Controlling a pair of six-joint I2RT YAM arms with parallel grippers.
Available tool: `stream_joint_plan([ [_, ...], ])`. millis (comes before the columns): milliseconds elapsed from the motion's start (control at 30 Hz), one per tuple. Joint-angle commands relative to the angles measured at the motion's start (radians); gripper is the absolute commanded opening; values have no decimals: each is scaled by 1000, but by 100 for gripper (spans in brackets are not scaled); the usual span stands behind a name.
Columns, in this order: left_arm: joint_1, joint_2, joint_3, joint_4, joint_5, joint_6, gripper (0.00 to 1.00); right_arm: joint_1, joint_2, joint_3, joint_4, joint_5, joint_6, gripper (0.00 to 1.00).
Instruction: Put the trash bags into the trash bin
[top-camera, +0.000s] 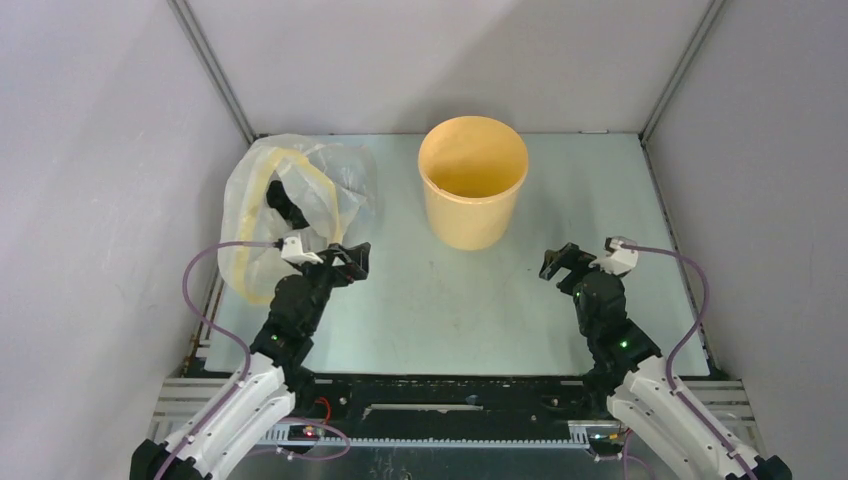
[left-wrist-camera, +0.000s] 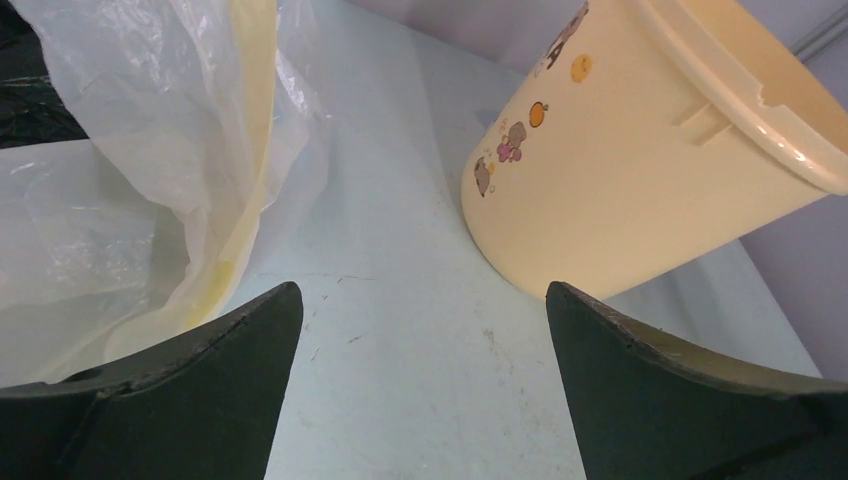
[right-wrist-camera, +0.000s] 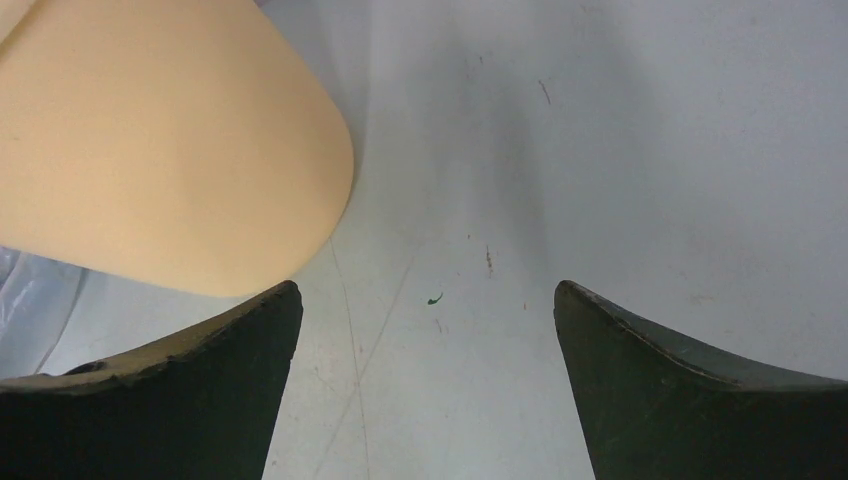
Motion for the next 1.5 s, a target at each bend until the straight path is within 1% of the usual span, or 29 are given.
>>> stream_joint_plan([
  [0, -4, -16, -8, -3, -50, 8, 100, -4, -4, 5, 5, -21, 18, 100],
  [67, -4, -28, -21, -9, -73, -2, 100, -3, -10, 9, 3, -66, 16, 100],
  [133, -4, -34, -39, 19, -54, -12, 100, -2, -12, 27, -37, -106, 19, 99],
  [200, -4, -31, -32, 11, -61, -34, 96, -1, -10, 43, -77, -140, 17, 99],
  [267, -4, -21, 6, -61, -129, -67, 94, 1, -10, 44, -112, -151, 17, 99],
  [300, -4, -15, 31, -109, -184, -82, 94, 1, -8, 41, -123, -155, 9, 99],
  [367, -4, -2, 83, -193, -249, -85, 92, 1, -3, 32, -130, -168, -9, 99],
  [433, -4, 9, 142, -281, -324, -68, 88, 5, -3, 17, -116, -188, -17, 98],
  [467, -4, 17, 176, -347, -383, -63, 90, 6, -3, 11, -108, -200, -21, 97],
  [533, -4, 38, 226, -428, -470, -56, 99, 15, -5, 1, -95, -204, -28, 96],
  [700, -4, 155, 300, -450, -579, 7, 100, 52, 1, -12, -56, -199, -42, 95],
  [767, -4, 228, 334, -434, -567, 39, 100, 67, 10, -12, -49, -186, -48, 95],
  [867, -4, 329, 376, -372, -503, 95, 100, 76, 14, -10, -47, -176, -51, 95],
  [967, 6, 436, 439, -343, -450, 123, 100, 79, 17, -11, -48, -171, -51, 95],
  [1033, 14, 516, 489, -350, -457, 127, 100, 79, 19, -10, -47, -168, -50, 95],
  [1133, 34, 639, 563, -406, -494, 116, 100, 81, 25, -10, -45, -169, -51, 95],
  [1167, 50, 672, 580, -418, -487, 104, 100, 81, 27, -10, -44, -169, -51, 95],
  [1300, 118, 784, 614, -417, -353, 74, 100, 81, 30, -10, -42, -164, -53, 95],
  [1433, 125, 854, 638, -409, -245, 68, 89, 81, 43, -10, -38, -159, -52, 95],
  [1467, 125, 863, 639, -401, -225, 67, 82, 81, 46, -10, -37, -158, -52, 95],
])
